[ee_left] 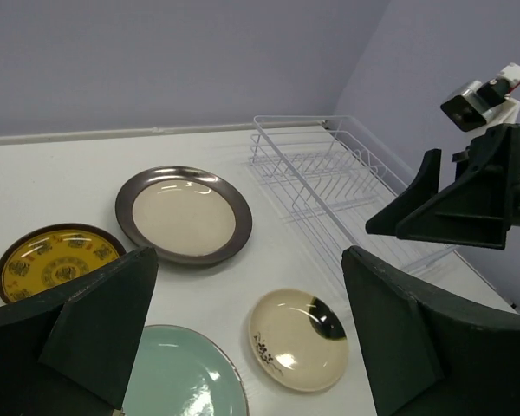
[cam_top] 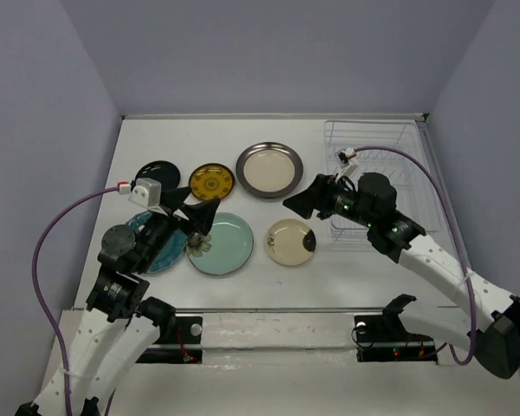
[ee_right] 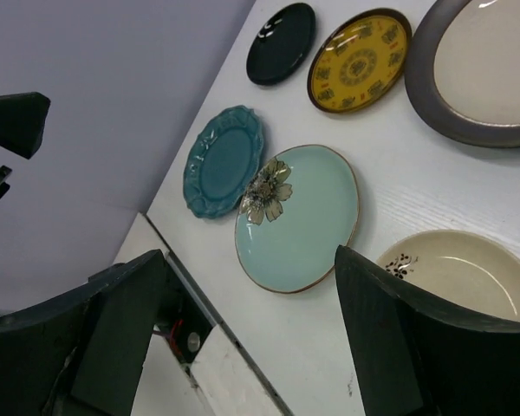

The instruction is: Load the plates into the dish rack

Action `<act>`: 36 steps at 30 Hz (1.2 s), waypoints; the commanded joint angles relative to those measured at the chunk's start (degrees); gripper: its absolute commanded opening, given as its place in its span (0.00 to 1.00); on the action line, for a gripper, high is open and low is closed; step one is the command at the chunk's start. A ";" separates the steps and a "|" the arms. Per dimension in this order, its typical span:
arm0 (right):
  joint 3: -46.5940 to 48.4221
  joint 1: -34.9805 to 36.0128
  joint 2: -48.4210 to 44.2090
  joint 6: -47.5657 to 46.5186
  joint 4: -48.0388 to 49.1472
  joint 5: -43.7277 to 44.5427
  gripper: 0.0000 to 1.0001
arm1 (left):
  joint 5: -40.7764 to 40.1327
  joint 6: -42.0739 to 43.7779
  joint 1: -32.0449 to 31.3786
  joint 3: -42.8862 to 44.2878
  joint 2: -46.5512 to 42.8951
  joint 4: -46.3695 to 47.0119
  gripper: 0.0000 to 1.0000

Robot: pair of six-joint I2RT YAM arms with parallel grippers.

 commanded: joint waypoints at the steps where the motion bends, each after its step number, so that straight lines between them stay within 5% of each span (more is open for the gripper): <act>1: 0.80 0.11 3.78 3.09 4.02 -4.93 0.84 | 1.62 1.12 0.49 0.48 -0.77 2.17 0.99; 12: 2.91 0.90 11.16 2.12 10.97 -5.30 0.66 | 0.92 0.24 0.58 0.56 1.59 1.12 0.99; 22: 1.60 6.69 12.58 -2.53 10.97 3.23 0.56 | -22.64 -5.47 1.19 3.02 11.96 -7.49 0.99; 31: -3.76 11.26 8.98 -4.56 10.52 5.78 0.60 | -10.87 -16.72 12.43 4.87 28.65 -5.65 0.94; 36: -8.85 14.17 6.61 -3.77 14.21 5.17 0.61 | -13.13 -22.17 14.73 7.94 38.67 -3.98 0.92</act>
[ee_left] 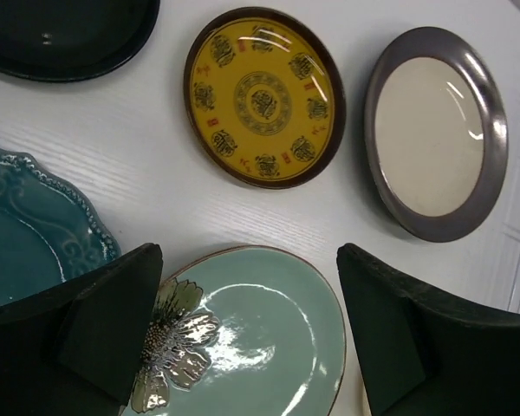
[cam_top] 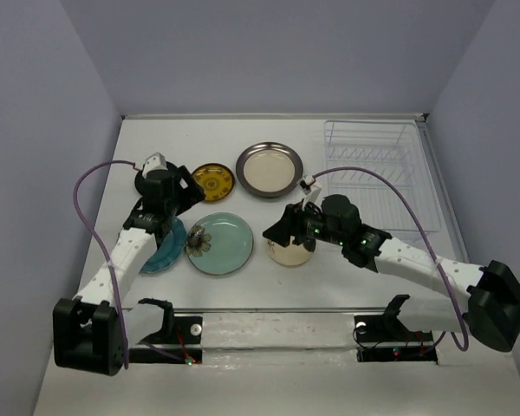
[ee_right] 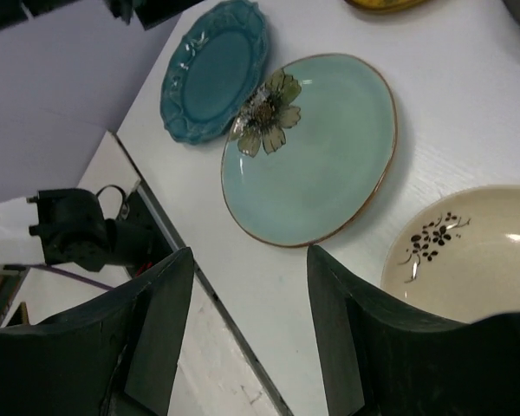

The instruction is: Load the plates into the dish rack

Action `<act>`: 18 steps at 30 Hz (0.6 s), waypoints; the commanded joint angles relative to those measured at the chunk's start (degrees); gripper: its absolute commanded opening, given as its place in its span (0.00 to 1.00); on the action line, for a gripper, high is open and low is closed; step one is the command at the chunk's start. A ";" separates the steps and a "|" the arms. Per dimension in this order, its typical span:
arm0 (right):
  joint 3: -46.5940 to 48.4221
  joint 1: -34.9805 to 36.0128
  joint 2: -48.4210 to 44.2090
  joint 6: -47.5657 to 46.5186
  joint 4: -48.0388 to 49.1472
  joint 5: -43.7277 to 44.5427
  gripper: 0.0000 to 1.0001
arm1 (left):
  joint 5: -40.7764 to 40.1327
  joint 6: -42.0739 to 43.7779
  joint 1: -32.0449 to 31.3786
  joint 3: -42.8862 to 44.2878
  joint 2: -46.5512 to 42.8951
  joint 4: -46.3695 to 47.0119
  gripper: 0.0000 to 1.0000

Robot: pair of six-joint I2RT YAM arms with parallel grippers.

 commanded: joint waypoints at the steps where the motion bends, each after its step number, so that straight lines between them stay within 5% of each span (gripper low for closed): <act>1: -4.23 1.56 -3.38 -0.18 6.11 0.40 0.61 | -0.29 -7.18 0.85 5.32 7.46 3.54 0.92; 10: -8.98 2.17 -11.20 -0.53 4.71 1.01 0.62 | -2.93 -12.72 2.87 13.32 25.05 3.45 0.82; 18: -10.12 2.17 -14.38 -2.20 2.60 2.42 0.63 | -3.65 -15.18 3.92 14.55 31.83 4.86 0.73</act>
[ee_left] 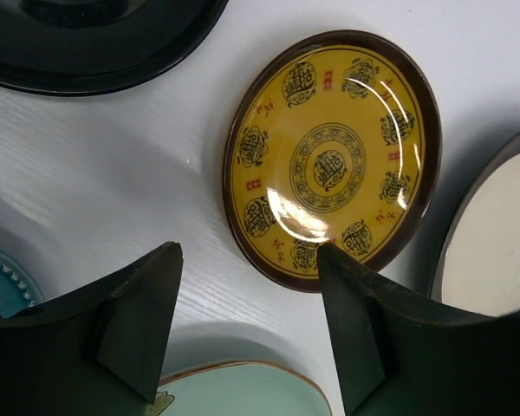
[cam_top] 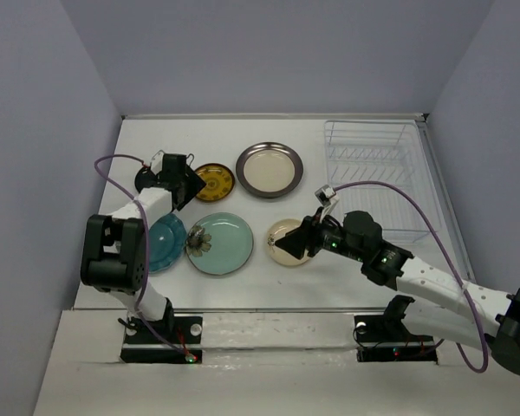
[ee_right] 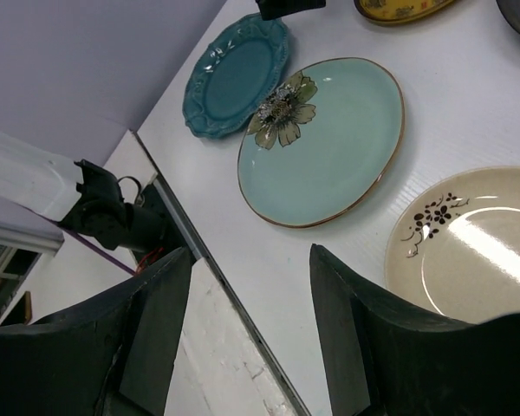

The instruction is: Load the plates into the dish rack

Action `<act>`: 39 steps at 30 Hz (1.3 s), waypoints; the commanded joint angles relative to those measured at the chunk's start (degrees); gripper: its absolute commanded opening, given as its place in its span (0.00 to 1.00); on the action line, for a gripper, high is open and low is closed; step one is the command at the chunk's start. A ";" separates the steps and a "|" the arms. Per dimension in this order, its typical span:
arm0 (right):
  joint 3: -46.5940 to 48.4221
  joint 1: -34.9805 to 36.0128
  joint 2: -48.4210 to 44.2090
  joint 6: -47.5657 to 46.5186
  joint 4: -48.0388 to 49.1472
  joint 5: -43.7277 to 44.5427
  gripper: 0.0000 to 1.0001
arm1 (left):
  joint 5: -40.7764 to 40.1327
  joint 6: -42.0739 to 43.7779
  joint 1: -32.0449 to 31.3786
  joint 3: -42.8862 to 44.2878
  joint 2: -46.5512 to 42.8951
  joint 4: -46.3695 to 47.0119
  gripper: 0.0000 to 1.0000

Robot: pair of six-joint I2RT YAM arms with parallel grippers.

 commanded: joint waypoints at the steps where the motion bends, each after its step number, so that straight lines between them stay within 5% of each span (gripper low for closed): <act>1: -0.46 0.47 -0.32 -1.77 1.31 0.94 0.63 | -0.30 -2.33 0.95 2.84 3.02 2.17 0.72; 6: -0.37 0.47 0.38 -1.77 1.31 0.40 0.63 | 2.26 -2.95 1.75 3.98 8.13 6.56 0.52; 10: -0.37 0.47 0.38 -1.50 1.31 0.58 0.63 | 2.88 -4.27 2.01 3.81 10.24 7.88 0.46; 12: -0.37 0.47 0.03 -1.06 1.13 0.67 0.63 | 2.79 -4.80 2.45 2.67 10.08 10.16 0.27; 16: -0.11 0.47 -0.49 -1.06 0.87 1.37 0.63 | 1.39 -5.06 3.06 0.21 7.01 11.49 0.06; 22: 2.52 0.47 -0.06 -2.38 -3.16 4.70 0.64 | -0.90 -5.50 3.68 -6.89 -5.27 11.83 0.05; 29: 8.58 0.47 4.15 -3.70 -8.62 11.99 0.87 | -1.61 -4.01 3.68 -15.86 -27.87 10.96 0.06; 39: 19.30 0.47 13.03 -4.84 -8.54 12.62 0.95 | 21.49 3.81 1.13 -28.97 -52.40 9.29 0.06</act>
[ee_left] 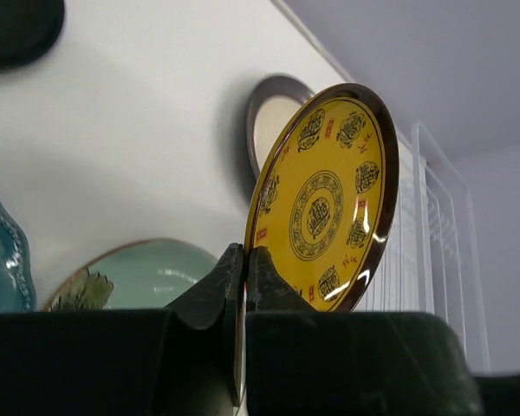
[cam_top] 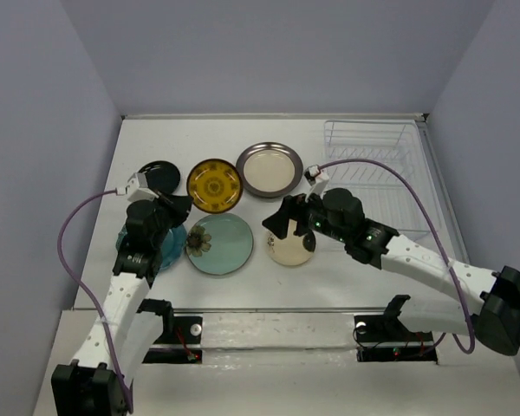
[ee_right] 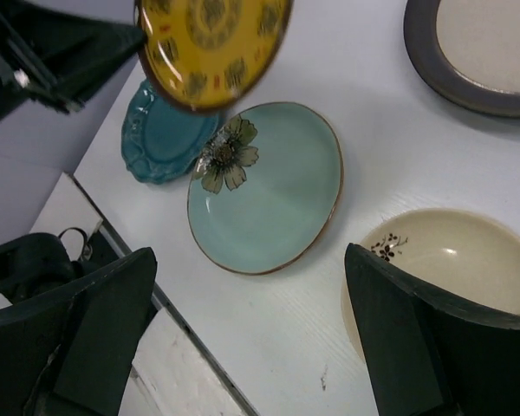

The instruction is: Load the plates into the dish rack

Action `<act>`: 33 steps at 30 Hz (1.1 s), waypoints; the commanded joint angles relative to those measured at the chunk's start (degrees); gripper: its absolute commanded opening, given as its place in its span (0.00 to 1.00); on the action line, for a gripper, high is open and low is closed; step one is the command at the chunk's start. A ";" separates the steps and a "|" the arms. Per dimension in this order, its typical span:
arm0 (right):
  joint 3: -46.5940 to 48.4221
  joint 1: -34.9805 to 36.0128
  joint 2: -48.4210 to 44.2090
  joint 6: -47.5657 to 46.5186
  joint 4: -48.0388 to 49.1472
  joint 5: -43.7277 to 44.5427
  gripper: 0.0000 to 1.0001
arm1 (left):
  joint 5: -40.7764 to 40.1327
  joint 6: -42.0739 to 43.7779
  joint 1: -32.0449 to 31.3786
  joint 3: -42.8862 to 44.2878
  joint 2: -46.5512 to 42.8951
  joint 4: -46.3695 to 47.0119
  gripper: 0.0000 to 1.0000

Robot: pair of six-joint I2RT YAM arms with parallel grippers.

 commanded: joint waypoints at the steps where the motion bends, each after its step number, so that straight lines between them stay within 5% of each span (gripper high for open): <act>1: 6.72 0.47 4.99 -2.50 0.75 1.47 0.95 | 13.45 4.32 -0.68 -4.30 -5.92 0.31 0.06; 12: 13.40 0.47 18.36 -0.31 0.92 -3.35 0.94 | 29.29 7.14 -0.86 -5.00 -10.42 5.66 0.06; 14: 12.80 0.47 18.28 0.04 2.32 -4.85 0.86 | 32.02 7.05 -0.86 -4.83 -9.89 6.99 0.06; 17: 10.43 0.47 15.56 0.57 8.03 -4.95 0.55 | 32.47 8.80 -0.86 -2.73 -8.84 4.89 0.08; 18: 10.07 0.47 14.25 0.57 8.65 -4.07 0.32 | 32.38 9.33 -0.86 -2.02 -8.49 4.18 0.14; 21: 9.02 -0.14 11.79 0.66 9.71 -1.26 0.07 | 32.29 13.36 -0.95 1.13 -7.34 1.29 0.36; 26: 6.91 -2.16 7.13 -0.39 9.72 4.61 0.07 | 29.49 19.43 -1.91 5.45 -6.20 -3.81 0.86; 29: 7.60 -8.21 2.48 -1.44 3.86 7.79 0.07 | 25.62 21.63 -2.44 6.15 -6.55 -6.71 0.99; 33: 11.11 -17.27 -2.54 -6.17 -5.55 19.17 0.07 | 21.48 22.25 -3.40 6.25 -7.78 -10.32 0.99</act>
